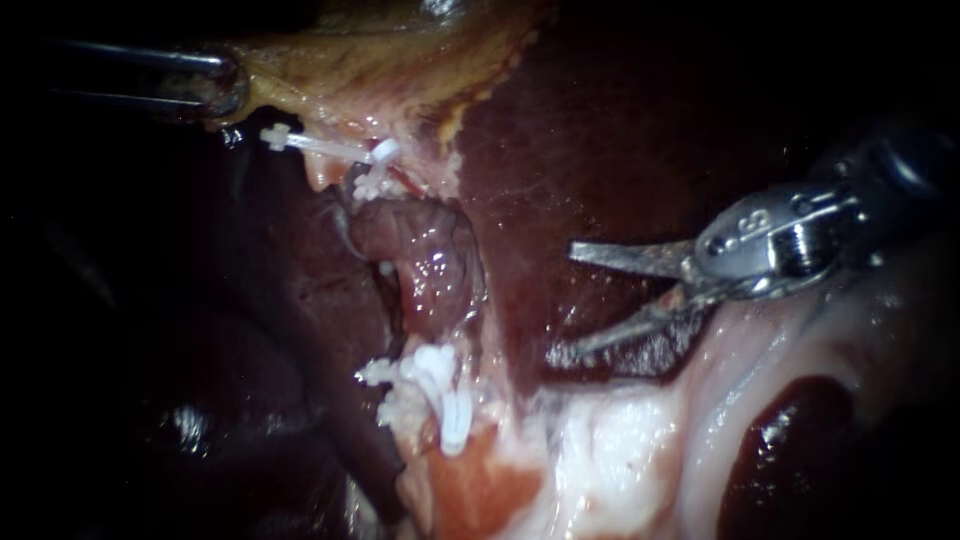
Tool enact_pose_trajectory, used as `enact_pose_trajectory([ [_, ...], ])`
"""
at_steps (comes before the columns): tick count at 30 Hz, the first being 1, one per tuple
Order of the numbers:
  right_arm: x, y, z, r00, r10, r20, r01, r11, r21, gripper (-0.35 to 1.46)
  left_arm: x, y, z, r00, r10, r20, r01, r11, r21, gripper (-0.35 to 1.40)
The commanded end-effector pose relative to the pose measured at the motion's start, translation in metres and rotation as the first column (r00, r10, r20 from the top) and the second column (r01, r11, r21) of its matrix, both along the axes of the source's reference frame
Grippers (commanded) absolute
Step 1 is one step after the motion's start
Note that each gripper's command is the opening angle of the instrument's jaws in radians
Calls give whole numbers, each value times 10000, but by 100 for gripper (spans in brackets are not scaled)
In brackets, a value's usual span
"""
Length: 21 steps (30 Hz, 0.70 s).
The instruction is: Go back from the cut right tube
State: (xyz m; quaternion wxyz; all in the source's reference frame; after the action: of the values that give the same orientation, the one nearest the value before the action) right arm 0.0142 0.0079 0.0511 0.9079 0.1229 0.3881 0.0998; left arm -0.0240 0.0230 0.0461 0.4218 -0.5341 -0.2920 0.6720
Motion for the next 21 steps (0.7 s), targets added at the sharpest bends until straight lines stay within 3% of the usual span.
enact_pose_trajectory([
  [1, 0, 0, 0, 10000, -5, 9, 5, 10000, 7, 145, -4, 1, 2, 10000, -14, -25, 14, 10000, -10, -35],
  [8, -1, -2, 1, 10000, -5, 9, 5, 10000, 37, 145, -29, 3, 25, 9999, -92, -96, 91, 9999, -145, -35],
  [16, -3, -2, 1, 10000, -15, 4, 15, 10000, 34, 145, -61, -11, 64, 9999, 157, -36, -158, 9993, -347, -35],
  [21, -3, -2, 1, 10000, -17, 3, 17, 10000, 33, 143, -70, -15, 75, 9997, 248, 11, -248, 9992, -324, -35],
])
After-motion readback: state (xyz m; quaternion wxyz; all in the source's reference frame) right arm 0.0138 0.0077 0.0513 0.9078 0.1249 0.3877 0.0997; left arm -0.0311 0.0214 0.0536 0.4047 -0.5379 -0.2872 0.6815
